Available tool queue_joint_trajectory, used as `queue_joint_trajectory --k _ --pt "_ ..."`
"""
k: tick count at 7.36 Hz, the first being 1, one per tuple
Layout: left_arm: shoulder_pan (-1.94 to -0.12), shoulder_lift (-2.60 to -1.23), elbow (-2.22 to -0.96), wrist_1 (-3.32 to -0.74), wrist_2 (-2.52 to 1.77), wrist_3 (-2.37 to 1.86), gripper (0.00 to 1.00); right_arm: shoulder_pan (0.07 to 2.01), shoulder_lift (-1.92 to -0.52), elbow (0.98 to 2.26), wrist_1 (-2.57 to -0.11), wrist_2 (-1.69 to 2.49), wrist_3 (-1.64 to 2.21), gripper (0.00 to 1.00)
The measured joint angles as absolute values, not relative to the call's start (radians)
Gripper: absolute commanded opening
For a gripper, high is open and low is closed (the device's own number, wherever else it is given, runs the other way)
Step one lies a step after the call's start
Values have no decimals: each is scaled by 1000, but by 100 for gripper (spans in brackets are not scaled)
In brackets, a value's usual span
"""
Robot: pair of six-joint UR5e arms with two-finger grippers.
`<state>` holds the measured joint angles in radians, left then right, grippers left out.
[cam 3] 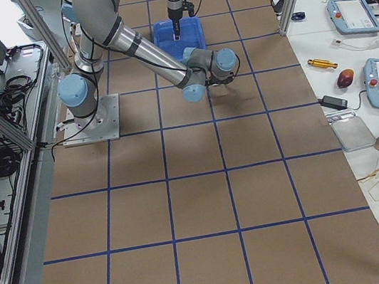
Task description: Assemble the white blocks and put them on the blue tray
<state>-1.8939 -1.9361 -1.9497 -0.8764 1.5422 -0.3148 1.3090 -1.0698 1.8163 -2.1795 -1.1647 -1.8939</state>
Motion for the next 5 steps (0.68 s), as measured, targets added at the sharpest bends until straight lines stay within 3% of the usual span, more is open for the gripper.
queue_joint_trajectory --k 1,2,3,5 --pt "-1894 -1938 -1952 -871 1542 -323 18 1318 -1069 1816 -2180 -1164 -1890 89" --pt "-1894 -1939 -1955 -870 1542 -337 43 1322 -1068 1816 -2180 -1164 -1889 88" --pt "-1894 -1940 -1958 -870 1541 -349 75 1323 -1067 1816 -2180 -1165 -1888 85" --pt "-1894 -1941 -1960 -871 1540 -353 77 1324 -1065 1816 -2180 -1166 -1888 75"
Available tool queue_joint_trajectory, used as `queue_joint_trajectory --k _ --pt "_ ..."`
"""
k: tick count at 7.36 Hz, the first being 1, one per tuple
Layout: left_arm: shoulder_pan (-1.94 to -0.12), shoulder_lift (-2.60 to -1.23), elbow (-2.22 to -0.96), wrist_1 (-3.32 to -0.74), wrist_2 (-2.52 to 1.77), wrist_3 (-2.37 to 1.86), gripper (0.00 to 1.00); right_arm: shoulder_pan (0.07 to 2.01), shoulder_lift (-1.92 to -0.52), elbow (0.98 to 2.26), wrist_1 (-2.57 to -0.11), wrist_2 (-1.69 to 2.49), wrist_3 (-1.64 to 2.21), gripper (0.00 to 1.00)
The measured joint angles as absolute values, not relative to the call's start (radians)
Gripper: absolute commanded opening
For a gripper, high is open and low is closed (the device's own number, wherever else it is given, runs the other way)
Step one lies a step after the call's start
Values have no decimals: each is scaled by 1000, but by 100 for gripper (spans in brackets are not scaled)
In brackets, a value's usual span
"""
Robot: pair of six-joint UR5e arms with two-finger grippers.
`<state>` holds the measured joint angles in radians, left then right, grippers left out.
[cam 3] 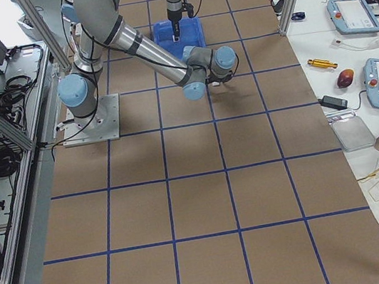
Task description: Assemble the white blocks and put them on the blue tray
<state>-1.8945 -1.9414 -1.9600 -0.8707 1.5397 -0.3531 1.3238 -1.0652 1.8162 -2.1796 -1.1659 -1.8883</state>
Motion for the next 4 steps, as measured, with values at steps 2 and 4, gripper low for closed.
queue_joint_trajectory --k 2,4 --pt "-1894 -1942 -1960 -871 1540 -351 80 1324 -1065 1816 -2178 -1170 -1889 32" --pt "-1891 -1930 -1954 -869 1539 -342 92 1324 -1065 1816 -2179 -1174 -1896 6"
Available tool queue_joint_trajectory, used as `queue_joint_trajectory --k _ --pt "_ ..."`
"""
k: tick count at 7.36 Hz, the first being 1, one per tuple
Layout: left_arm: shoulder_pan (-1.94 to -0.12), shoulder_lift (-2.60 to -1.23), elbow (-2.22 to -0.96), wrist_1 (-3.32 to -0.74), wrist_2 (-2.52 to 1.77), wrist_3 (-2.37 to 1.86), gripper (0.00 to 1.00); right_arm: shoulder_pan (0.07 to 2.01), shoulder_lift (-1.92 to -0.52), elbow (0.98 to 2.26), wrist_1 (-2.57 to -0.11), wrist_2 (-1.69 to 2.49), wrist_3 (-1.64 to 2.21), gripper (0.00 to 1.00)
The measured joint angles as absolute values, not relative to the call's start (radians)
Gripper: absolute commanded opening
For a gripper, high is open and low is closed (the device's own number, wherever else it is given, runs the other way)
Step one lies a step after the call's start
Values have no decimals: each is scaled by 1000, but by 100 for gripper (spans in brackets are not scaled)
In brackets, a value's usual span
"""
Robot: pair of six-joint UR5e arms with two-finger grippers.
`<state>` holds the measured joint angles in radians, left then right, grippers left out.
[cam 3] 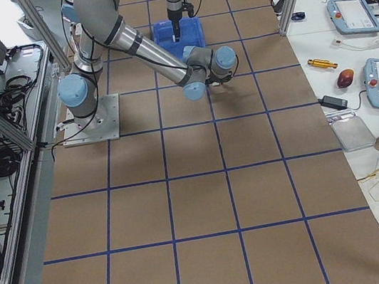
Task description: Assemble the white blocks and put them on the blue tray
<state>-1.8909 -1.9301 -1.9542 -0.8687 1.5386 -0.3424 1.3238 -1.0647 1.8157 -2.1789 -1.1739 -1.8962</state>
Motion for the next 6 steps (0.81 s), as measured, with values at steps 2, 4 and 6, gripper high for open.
queue_joint_trajectory --k 2,4,6 --pt "-1852 -1892 -1918 -900 1532 -328 100 1324 -1066 1814 -2178 -1172 -1902 0" --pt "-1763 -1837 -1811 -1093 1531 -247 100 1325 -1074 1807 -2176 -1164 -1902 0" --pt "-1658 -1779 -1708 -1292 1537 -115 100 1332 -1097 1792 -2170 -1164 -1891 0"
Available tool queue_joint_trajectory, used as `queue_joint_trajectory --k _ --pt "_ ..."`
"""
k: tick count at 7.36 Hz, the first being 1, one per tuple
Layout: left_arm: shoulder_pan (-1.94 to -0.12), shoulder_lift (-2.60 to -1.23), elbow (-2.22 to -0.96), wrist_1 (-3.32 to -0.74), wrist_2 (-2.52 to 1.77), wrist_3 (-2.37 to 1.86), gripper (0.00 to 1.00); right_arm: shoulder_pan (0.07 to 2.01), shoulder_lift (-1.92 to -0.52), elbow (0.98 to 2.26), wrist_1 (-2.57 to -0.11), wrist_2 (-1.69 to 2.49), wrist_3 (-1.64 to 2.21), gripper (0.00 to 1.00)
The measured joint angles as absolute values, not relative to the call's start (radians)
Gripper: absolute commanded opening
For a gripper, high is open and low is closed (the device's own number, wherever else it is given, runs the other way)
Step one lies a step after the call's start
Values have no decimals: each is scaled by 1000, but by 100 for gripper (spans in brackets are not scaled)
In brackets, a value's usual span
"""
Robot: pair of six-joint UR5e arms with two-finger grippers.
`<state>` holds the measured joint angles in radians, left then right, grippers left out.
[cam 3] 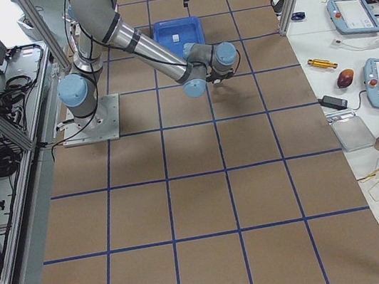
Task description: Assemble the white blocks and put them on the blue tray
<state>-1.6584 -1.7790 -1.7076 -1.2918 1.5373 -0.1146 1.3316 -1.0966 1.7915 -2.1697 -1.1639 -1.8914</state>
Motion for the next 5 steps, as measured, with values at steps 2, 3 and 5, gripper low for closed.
queue_joint_trajectory --k 2,3,5 --pt "-1591 -1723 -1678 -1371 1536 -41 100 1371 -1145 1785 -2163 -1165 -1833 0" --pt "-1577 -1697 -1675 -1408 1535 -29 100 1406 -1170 1785 -2160 -1165 -1752 0" --pt "-1565 -1667 -1685 -1442 1537 25 100 1485 -1202 1788 -2162 -1162 -1670 0"
